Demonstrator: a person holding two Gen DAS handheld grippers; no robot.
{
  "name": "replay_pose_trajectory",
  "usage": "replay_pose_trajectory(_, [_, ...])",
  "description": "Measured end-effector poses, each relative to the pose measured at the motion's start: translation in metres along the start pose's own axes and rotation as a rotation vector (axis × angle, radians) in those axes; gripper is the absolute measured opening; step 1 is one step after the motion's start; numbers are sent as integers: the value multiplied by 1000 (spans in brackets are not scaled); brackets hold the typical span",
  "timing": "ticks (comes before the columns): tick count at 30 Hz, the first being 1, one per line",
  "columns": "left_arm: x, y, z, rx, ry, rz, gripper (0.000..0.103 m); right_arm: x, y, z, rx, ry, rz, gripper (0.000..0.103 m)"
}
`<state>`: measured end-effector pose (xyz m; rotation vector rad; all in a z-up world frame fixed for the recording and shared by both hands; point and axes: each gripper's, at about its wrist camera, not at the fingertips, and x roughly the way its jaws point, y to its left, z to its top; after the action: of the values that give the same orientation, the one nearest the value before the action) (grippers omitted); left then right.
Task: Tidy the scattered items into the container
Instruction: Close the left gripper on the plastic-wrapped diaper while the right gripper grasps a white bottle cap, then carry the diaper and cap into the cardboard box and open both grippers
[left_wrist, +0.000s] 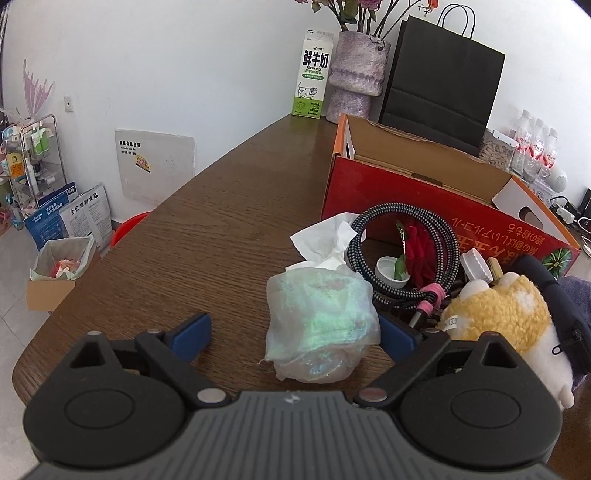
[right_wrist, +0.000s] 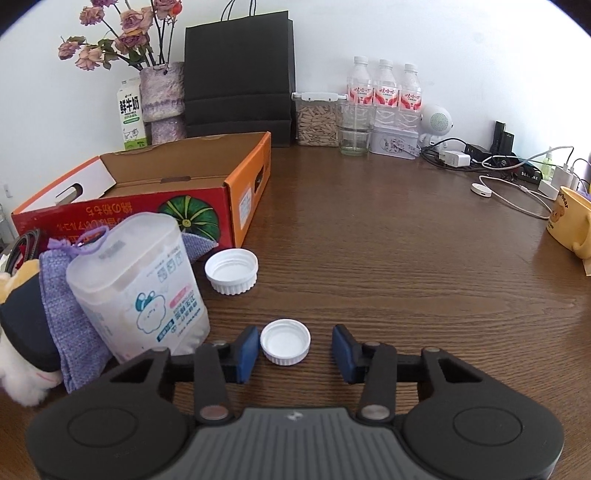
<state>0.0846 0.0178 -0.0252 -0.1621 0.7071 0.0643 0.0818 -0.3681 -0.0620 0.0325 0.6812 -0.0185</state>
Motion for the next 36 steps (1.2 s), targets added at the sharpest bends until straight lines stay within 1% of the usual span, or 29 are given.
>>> replay_pose_trajectory(1, [1, 0, 0, 4, 3, -1, 90, 0, 0, -1, 0, -6, 0, 34])
replay_pose_trajectory(2, [0, -2, 0, 11, 0, 1, 85, -1, 0, -2, -2, -12, -3, 31])
replay_pose_trajectory(3, [0, -2, 0, 16, -1, -2, 78, -1, 1, -3, -5, -16, -4, 28])
replay_pose_trajectory(4, [0, -3, 1, 19, -1, -6, 75, -2, 1, -3, -5, -18, -2, 28])
replay_pose_trajectory(6, [0, -3, 2, 24, -1, -11, 58, -3, 1, -4, -4, -21, 6, 28])
replay_pose_trajectory(8, [-1, -4, 3, 28, -2, -13, 49, -4, 2, -4, -6, -22, 14, 27])
replay_pose_trajectory(9, [-2, -3, 3, 25, -3, -17, 46, -5, 2, -5, -4, -22, 18, 27])
replay_pose_trajectory(17, [-12, 3, 4, 9, -39, -18, 43, -19, 3, -3, 4, -66, 20, 27])
replay_pose_trajectory(23, [-26, 5, 14, 15, -88, -30, 43, -34, 4, 11, -15, -121, 13, 27])
replay_pose_trajectory(27, [-32, -2, 25, 30, -124, -54, 43, -41, 10, 27, -23, -169, 20, 27])
replay_pose_trajectory(31, [-35, -14, 42, 51, -161, -99, 43, -43, 21, 49, -43, -217, 44, 27])
replay_pose_trajectory(36, [-35, -38, 80, 83, -214, -162, 43, -41, 46, 93, -82, -273, 100, 27])
